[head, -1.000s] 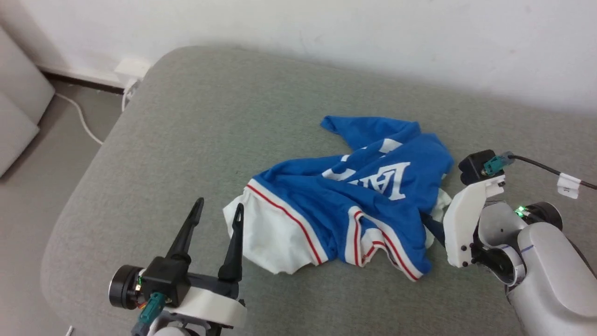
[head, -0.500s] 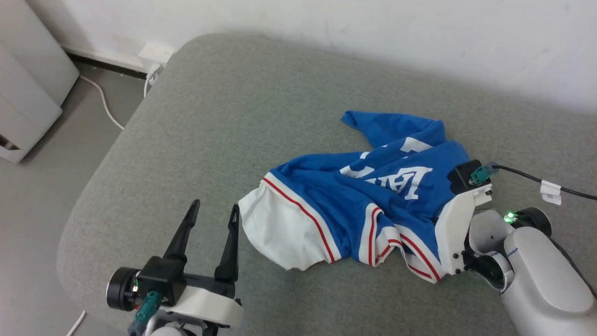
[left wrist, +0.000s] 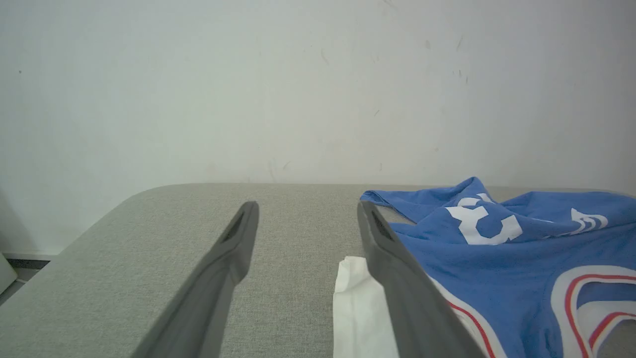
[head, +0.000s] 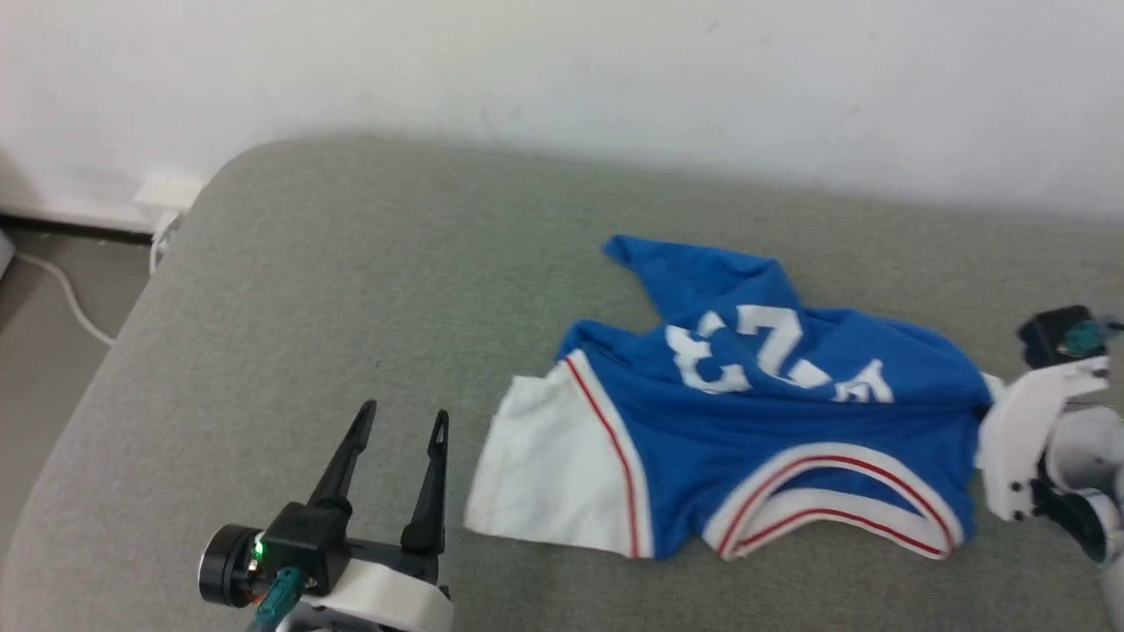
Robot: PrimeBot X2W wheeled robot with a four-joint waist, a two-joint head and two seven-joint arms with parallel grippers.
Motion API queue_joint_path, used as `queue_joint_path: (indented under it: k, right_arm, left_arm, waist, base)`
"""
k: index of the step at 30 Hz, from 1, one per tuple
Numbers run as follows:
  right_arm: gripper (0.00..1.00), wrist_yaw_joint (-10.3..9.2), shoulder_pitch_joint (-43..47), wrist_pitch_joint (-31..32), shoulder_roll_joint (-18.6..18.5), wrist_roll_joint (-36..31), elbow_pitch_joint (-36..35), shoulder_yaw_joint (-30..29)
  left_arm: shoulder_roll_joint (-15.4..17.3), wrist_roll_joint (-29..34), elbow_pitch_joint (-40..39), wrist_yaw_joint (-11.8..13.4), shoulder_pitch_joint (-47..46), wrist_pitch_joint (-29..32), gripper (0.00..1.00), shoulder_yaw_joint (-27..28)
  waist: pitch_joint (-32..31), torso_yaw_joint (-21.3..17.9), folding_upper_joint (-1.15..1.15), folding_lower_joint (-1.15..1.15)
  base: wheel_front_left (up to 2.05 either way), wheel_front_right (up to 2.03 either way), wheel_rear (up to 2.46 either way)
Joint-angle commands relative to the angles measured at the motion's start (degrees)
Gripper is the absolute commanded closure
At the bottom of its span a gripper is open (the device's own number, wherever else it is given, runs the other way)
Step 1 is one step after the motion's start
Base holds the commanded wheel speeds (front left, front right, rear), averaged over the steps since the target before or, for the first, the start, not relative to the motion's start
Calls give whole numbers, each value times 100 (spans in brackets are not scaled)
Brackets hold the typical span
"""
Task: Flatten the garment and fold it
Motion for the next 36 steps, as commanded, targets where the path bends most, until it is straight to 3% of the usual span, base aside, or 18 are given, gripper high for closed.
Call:
queue_joint_path:
  k: [1,5,8,9,10,23,28,32,36]
  right_arm:
    - [100,-12,176,86,-60,-137,-86,-233]
    - [100,-12,551,317,-73,-594,-257,-891]
    - [100,-12,766,329,162,-768,-337,-1242]
    - [54,-12,813,276,230,-826,-360,-1296]
    - [0,-12,836,179,291,-888,-379,-1371]
    - [0,-12,820,-1997,889,-622,-1457,-1433]
    - [0,-12,1222,-3085,1211,-567,-2068,-1403]
    - [0,-12,1541,-3842,1611,-734,-2362,-1659]
    - [0,-12,1764,-4196,1833,-836,-2374,-1688]
  left_arm:
    - [-25,23,19,-36,46,-27,0,15]
    - [-31,3,39,-50,30,-27,0,8]
    - [-37,-29,72,-59,-11,-27,0,-6]
    - [-39,-38,87,-63,-28,-27,0,-19]
    - [-40,-47,100,-66,-49,-27,0,-31]
    - [-51,-535,275,-119,-91,-27,0,13]
    - [-28,-722,670,-202,-116,58,0,-260]
    - [139,-835,781,-250,-308,694,0,-529]
    - [437,-982,713,-275,-490,2067,0,-884]
  waist:
    - [-196,-381,1,0]
    - [-140,-511,1,0]
    - [-95,-578,1,0]
    - [-80,-595,1,0]
    - [-64,-611,1,0]
    - [-126,-954,1,0]
    - [-139,-1092,1,0]
    - [-101,-1189,1,0]
    - [-28,-1289,1,0]
  base:
    - [0,0,0]
    - [0,0,0]
    - [0,0,0]
    - [0,0,0]
    - [0,0,0]
    - [0,0,0]
    - [0,0,0]
    - [0,0,0]
    - [0,0,0]
